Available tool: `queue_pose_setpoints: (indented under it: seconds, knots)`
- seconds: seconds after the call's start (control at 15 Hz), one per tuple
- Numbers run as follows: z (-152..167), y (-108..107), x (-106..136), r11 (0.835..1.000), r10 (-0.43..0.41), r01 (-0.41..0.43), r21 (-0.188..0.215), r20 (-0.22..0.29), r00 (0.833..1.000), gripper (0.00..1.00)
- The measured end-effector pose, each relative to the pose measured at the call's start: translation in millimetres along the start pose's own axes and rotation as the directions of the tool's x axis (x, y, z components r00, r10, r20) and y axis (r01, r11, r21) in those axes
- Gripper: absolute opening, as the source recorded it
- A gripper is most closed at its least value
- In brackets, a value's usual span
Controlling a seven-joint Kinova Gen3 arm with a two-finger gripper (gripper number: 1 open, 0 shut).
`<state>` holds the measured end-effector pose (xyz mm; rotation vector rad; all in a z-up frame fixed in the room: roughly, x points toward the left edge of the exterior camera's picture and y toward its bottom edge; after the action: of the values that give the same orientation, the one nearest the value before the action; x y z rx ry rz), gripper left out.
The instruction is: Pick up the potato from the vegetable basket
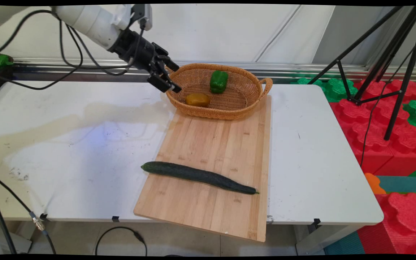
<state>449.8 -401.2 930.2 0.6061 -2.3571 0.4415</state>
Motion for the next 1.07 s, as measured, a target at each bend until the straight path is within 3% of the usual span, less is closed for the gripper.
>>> queue_pose_setpoints:
  seconds: [0.53,1.07]
  knots:
    - [52,-35,-3,0.999,-0.037,0.037,0.009,0.041,0.998,1.0]
    - [104,-58,-9,0.998,-0.067,0.068,-0.01,0.103,0.992,1.0]
